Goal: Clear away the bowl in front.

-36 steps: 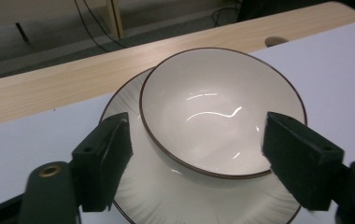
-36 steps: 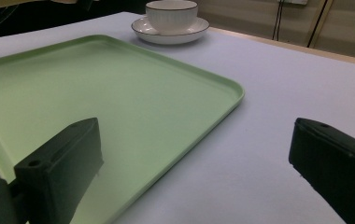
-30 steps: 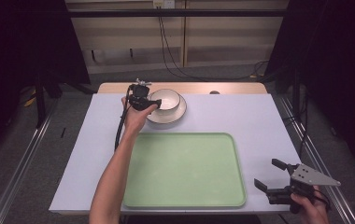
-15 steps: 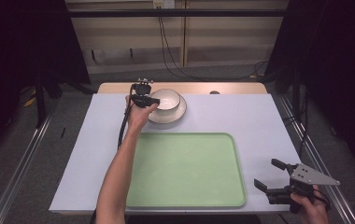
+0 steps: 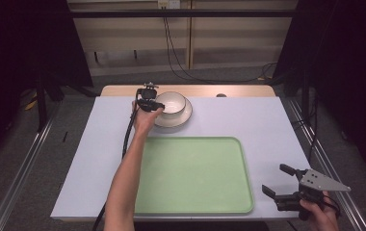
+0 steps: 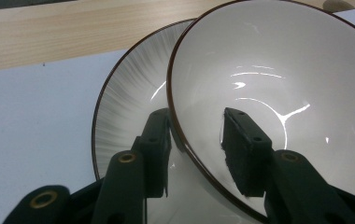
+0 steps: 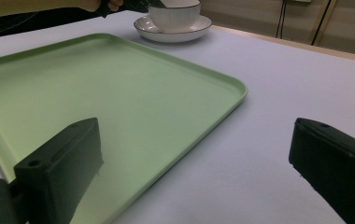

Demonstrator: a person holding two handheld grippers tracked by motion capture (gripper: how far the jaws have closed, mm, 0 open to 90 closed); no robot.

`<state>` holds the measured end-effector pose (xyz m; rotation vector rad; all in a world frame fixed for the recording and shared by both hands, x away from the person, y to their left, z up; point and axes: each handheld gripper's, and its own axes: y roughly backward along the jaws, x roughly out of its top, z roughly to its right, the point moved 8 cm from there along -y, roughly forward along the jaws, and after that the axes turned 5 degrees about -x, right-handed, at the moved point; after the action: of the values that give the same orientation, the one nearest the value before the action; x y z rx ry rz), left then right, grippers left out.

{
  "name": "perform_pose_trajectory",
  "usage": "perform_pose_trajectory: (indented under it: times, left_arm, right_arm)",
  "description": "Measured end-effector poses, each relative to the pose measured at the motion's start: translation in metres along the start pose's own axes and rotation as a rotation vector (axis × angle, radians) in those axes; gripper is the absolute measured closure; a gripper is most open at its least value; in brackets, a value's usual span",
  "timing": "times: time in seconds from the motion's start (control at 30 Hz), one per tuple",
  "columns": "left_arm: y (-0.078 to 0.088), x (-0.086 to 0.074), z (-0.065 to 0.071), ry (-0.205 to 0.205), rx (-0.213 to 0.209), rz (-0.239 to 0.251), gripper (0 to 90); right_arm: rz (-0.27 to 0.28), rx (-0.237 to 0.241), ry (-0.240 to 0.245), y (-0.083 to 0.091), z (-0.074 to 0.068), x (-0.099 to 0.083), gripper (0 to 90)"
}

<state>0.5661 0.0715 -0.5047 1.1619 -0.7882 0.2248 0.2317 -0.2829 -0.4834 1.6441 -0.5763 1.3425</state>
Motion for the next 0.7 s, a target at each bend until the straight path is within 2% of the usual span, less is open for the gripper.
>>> perform_pose_trajectory:
  times: [0.07,0.3,0.43,0.5,0.57,0.7]
  left_arm:
    - [-0.0009,0.0005,-0.0003,0.001,0.0,0.001,64.8]
    - [-0.0035,0.0022,-0.0016,0.054,-0.008,0.01,73.2]
    - [-0.0043,0.0006,-0.0021,0.073,-0.016,-0.005,77.2]
    - [-0.0053,-0.0002,-0.0024,0.07,-0.019,-0.011,79.0]
    - [-0.0064,-0.0001,-0.0023,0.09,-0.024,-0.005,81.2]
    - [-0.0066,-0.0004,-0.0024,0.101,-0.035,-0.004,81.7]
  right_arm:
    - [0.001,-0.001,0.0,-0.0002,0.0005,0.0,2.1]
    - [0.0,-0.003,0.0,0.0,0.0006,-0.0001,2.1]
    - [0.0,-0.003,-0.002,-0.0001,0.0004,-0.0001,2.1]
    - [0.002,-0.005,0.0,-0.0001,0.0007,-0.0001,2.1]
    - [0.002,-0.004,0.0,0.0,0.0007,0.0,2.1]
    - [0.0,-0.001,0.0,0.0,0.0003,-0.0002,2.1]
